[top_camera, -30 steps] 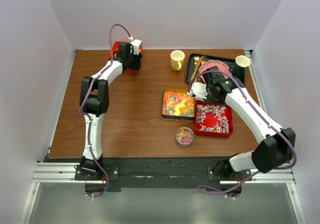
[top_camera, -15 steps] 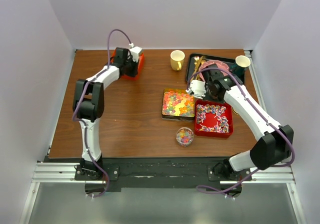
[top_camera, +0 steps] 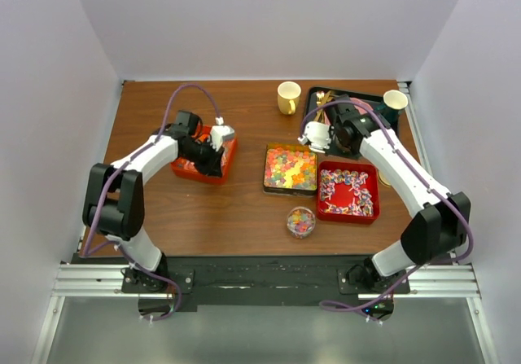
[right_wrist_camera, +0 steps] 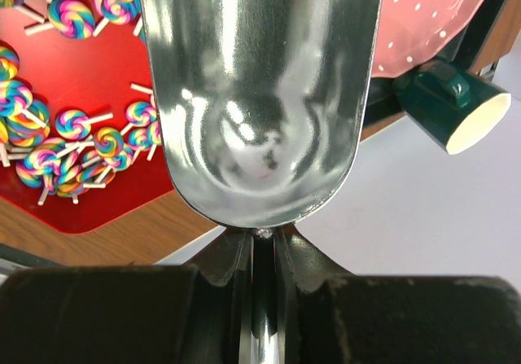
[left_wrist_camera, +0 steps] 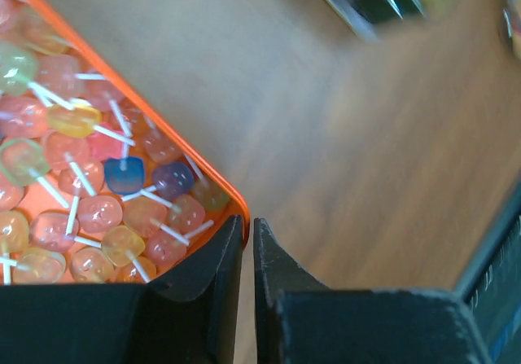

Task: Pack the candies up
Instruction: Move the storage box to the center of the board.

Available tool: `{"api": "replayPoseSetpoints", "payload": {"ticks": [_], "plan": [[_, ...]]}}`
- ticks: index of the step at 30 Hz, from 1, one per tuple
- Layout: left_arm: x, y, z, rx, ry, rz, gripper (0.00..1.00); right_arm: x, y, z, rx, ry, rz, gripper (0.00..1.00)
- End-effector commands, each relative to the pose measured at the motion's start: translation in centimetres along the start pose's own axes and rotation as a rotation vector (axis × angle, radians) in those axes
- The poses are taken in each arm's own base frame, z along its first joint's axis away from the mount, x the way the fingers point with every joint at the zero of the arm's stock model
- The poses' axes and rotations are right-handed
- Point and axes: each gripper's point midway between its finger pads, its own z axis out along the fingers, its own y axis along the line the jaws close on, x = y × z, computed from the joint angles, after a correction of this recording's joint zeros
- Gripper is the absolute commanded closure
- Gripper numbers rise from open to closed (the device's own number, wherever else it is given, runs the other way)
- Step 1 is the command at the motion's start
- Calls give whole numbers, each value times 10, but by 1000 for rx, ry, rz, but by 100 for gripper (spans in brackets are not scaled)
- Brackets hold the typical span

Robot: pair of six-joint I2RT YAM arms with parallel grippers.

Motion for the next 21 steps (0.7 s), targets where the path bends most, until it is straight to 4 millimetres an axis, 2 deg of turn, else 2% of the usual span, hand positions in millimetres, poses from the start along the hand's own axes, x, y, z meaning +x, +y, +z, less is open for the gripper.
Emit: {"api": "replayPoseSetpoints", "payload": {"ticks": [1,3,4,5,8,10,11,14,15,17,21], "plan": [[54,-55,-25,251,155,187,85,-15,-17,-9,29,-59,43,100],[74,-56,-29,260,211,253,86,-19,-21,-10,29,-69,50,100],[77,-54,-30,239,218,280,87,-20,-22,-9,25,-69,51,100],[83,-45,-31,196,251,296,87,-23,-24,-8,23,-72,57,100],[85,-34,-30,140,261,322,85,-28,-28,-10,23,-85,71,100],[76,-33,-32,121,239,321,79,-29,-29,-11,24,-89,72,100],[71,-33,-33,118,221,318,72,-29,-28,-11,23,-88,72,100],[41,-34,-38,83,123,323,65,-27,-26,-9,21,-82,70,100],[27,-30,-38,51,79,313,65,-26,-25,-10,20,-82,70,100],[16,-25,-33,23,46,314,64,-26,-23,-8,15,-83,73,100],[14,-22,-10,26,79,249,68,-24,-21,-8,13,-79,77,100]]}}
